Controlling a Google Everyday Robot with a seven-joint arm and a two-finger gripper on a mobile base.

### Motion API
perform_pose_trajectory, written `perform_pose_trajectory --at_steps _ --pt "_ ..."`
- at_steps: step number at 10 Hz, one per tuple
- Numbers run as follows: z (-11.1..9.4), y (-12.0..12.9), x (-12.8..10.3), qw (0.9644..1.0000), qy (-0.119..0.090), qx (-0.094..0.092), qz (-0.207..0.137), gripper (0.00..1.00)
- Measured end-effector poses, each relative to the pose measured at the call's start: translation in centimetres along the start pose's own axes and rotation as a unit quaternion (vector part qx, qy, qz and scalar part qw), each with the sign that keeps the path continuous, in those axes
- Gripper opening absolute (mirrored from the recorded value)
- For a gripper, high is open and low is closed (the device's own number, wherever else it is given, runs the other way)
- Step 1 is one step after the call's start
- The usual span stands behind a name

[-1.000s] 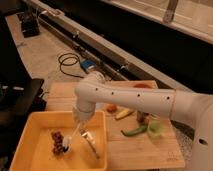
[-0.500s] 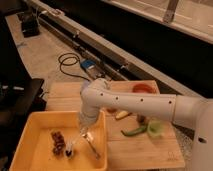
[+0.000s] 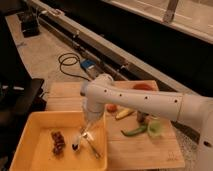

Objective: Wipe tray with brush

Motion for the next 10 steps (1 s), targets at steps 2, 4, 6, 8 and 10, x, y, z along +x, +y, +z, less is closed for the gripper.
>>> perform_pose_trajectory --at_steps 2,4,6,8,10 --pt "-0.1 -1.4 0.7 0.9999 0.007 0.002 -0.012 0.0" --pt "1.0 -2.7 0.0 0.9996 -0.003 0.012 -0.026 0.0" --pt "2.0 -2.7 -1.3 0.9994 -0.011 0.007 -0.031 0.0" --pt "2.7 -1.0 -2.5 0.9997 -0.019 -0.001 -0.017 0.0" --pt "2.1 0.9 -2.4 0.9999 -0.013 -0.008 0.002 0.0"
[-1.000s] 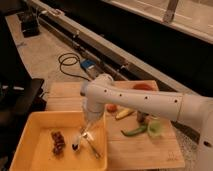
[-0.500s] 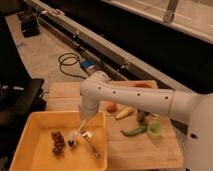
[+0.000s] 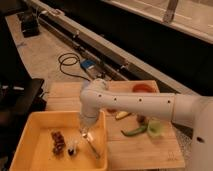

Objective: Wipe tray with brush

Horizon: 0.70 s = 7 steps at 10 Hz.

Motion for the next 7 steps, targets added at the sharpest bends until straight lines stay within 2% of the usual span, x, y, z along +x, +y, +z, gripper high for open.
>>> perform_pose_trajectory --at_steps 2,4,6,7 --pt "-1.4 1.8 1.4 0.9996 0.016 -0.01 0.022 0.0" --pt "-2.1 1.6 2.8 0.999 0.029 -0.012 0.034 0.0" --pt "-2.7 0.5 3.9 0.9988 0.038 -0.004 0.031 0.0" --pt "-2.6 -0.7 3.9 0.9989 0.041 0.008 0.021 0.0"
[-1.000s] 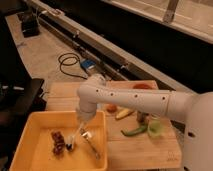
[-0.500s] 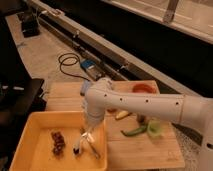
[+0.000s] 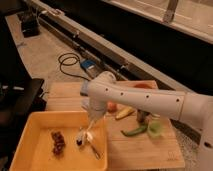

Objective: Wipe tray with brush

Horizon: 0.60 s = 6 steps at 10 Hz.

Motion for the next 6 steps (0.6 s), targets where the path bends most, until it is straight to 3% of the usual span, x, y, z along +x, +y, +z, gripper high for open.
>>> perform_pose_trajectory --at_steps 3,5,6 --pt "1.6 -3.0 -2.3 0.9994 -0.012 0.014 -0.03 0.0" --pt "2.8 -2.9 -4.0 0.999 -0.024 0.018 -0.033 0.0" --pt "3.3 -1.7 -5.2 0.999 -0.03 0.018 -0.026 0.0"
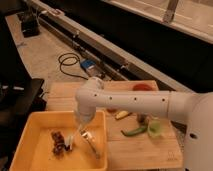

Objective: Wipe tray with brush

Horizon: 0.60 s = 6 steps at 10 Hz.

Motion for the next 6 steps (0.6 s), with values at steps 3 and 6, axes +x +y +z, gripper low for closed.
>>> perform_pose_trajectory --at_steps 3,6 --pt "-0.6 4.3 -1.4 0.9993 0.002 -0.007 0.035 0.0" --pt "-3.3 7.0 0.2 0.9973 0.025 -0.025 0.065 0.0"
